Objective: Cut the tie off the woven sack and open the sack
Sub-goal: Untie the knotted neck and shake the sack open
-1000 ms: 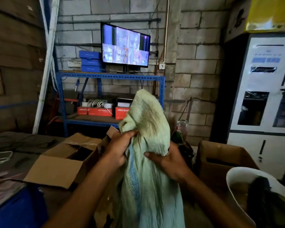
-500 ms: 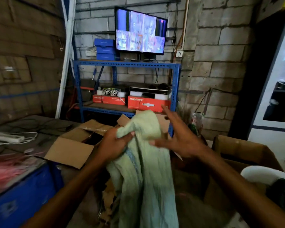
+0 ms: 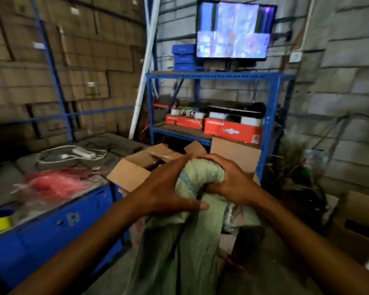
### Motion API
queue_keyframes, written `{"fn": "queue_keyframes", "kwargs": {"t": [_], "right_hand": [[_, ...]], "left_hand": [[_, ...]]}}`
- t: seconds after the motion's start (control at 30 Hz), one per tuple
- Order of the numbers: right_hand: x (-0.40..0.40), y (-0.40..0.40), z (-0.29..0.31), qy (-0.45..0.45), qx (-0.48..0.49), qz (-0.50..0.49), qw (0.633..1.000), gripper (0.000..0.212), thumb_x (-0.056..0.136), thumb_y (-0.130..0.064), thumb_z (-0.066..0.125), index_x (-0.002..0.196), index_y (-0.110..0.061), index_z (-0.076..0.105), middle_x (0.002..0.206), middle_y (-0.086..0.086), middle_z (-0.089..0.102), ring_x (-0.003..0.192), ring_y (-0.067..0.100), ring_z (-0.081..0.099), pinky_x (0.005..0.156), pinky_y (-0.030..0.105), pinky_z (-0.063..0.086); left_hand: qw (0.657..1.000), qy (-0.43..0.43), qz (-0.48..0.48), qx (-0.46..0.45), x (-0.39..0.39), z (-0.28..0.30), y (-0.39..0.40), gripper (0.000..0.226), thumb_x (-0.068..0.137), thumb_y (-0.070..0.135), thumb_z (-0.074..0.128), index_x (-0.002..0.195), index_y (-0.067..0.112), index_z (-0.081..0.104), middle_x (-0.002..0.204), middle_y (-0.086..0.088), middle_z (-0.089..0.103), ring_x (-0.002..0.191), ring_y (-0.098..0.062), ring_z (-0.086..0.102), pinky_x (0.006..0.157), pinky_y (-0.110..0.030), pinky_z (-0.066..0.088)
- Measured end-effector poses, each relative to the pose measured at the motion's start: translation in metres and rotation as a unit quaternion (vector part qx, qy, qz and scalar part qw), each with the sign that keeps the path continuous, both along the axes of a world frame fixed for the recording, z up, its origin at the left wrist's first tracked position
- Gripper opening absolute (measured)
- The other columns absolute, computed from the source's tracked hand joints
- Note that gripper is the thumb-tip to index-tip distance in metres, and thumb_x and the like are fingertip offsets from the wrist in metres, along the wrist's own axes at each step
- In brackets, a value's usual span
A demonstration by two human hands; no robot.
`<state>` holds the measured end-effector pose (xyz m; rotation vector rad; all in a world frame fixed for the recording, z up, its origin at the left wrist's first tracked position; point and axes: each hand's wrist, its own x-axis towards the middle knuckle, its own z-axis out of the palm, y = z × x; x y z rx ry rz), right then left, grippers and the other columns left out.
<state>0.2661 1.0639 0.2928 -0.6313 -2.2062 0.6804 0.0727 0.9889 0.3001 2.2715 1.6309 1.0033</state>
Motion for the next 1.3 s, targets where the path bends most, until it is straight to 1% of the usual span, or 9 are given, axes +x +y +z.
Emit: {"fn": "queue_keyframes", "kwargs": {"t": [0.17,0.33,0.47,0.53,0.63,0.73,0.87,1.13,1.3], "right_hand": [[-0.027,-0.01,-0.006,-0.072,0.015,0.025,0.997,0.085,0.069,-0.042,0.075,0.14,-0.023,0.032,0.147,0.001,0.038,0.134,0.014,0.036,0.111,0.038,0.034],[-0.052,-0.059,-0.022,-0.318,0.296,0.064,0.898,0.127,0.056,-0.069,0.068,0.14,-0.038,-0.022,0.152,0.005,-0.027,0.14,0.024,-0.024,0.112,0.049,-0.016],[-0.101,-0.081,-0.041,-0.236,0.411,0.033,0.88,0.103,0.058,-0.029,0.074,0.145,-0.024,0.019,0.132,0.02,0.053,0.121,0.037,0.05,0.1,0.043,0.019],[-0.126,-0.084,-0.039,-0.205,0.39,0.074,0.894,0.088,0.054,-0.011,0.064,0.137,-0.022,0.036,0.105,0.011,0.065,0.097,0.032,0.061,0.086,0.038,0.032],[-0.162,-0.09,-0.038,-0.208,0.329,0.117,0.913,0.082,0.063,-0.008,0.056,0.139,-0.03,0.033,0.121,0.007,0.059,0.111,0.029,0.051,0.085,0.035,0.033],[-0.21,-0.106,-0.025,-0.168,0.235,0.172,0.942,0.073,0.065,-0.008,0.059,0.131,-0.032,0.044,0.121,0.007,0.062,0.111,0.028,0.055,0.079,0.03,0.039],[-0.275,-0.162,-0.012,-0.136,0.102,0.298,0.939,0.056,0.064,-0.004,0.065,0.117,-0.019,0.058,0.114,0.007,0.067,0.106,0.023,0.06,0.086,0.032,0.049],[-0.341,-0.273,-0.036,-0.251,0.303,0.379,0.838,0.128,0.056,-0.059,0.075,0.137,-0.045,-0.023,0.155,0.0,-0.023,0.142,0.017,-0.021,0.114,0.037,-0.009],[-0.411,-0.352,-0.047,-0.067,0.197,0.405,0.89,0.103,0.059,-0.019,0.068,0.146,-0.025,0.013,0.149,0.011,0.035,0.138,0.025,0.032,0.112,0.025,0.018]], "left_hand": [[0.982,0.043,0.168,0.079,-0.021,-0.025,-0.024,0.06,0.065,0.039,0.064,0.12,0.016,0.055,0.106,-0.013,0.069,0.096,-0.034,0.064,0.074,-0.041,0.052],[0.901,-0.309,0.275,-0.131,-0.095,-0.027,-0.065,0.045,0.061,0.037,0.081,0.099,0.016,0.07,0.097,-0.008,0.075,0.084,-0.014,0.071,0.077,-0.037,0.056],[0.834,-0.459,0.241,-0.193,-0.102,-0.038,-0.118,0.04,0.092,0.005,0.041,0.071,0.0,0.075,0.073,-0.012,0.076,0.058,-0.007,0.07,0.052,-0.018,0.054],[0.787,-0.507,0.297,-0.187,-0.112,-0.045,-0.144,0.041,0.1,0.015,0.034,0.102,-0.008,0.067,0.112,-0.025,0.067,0.072,-0.001,0.066,0.061,-0.016,0.049],[0.853,-0.345,0.372,-0.122,-0.129,-0.038,-0.177,0.085,0.066,0.076,0.055,0.125,0.014,0.057,0.133,-0.015,0.057,0.107,-0.014,0.058,0.098,-0.033,0.045],[0.919,-0.074,0.387,0.011,-0.14,-0.037,-0.22,0.083,0.065,0.063,0.069,0.136,0.03,0.039,0.121,0.006,0.059,0.109,-0.007,0.056,0.1,-0.022,0.043],[0.866,0.156,0.475,-0.005,-0.153,-0.061,-0.27,0.095,0.062,0.075,0.049,0.141,0.025,0.03,0.121,-0.014,0.06,0.11,-0.034,0.057,0.089,-0.041,0.046],[0.719,-0.422,0.541,0.112,-0.262,-0.069,-0.437,0.016,0.083,0.014,0.065,0.096,0.004,0.065,0.083,-0.009,0.067,0.081,-0.029,0.068,0.062,-0.024,0.055],[0.665,-0.593,0.451,0.048,-0.256,-0.071,-0.495,0.028,0.1,0.012,0.033,0.109,0.0,0.057,0.095,-0.013,0.074,0.079,-0.013,0.07,0.067,-0.022,0.055]]}}
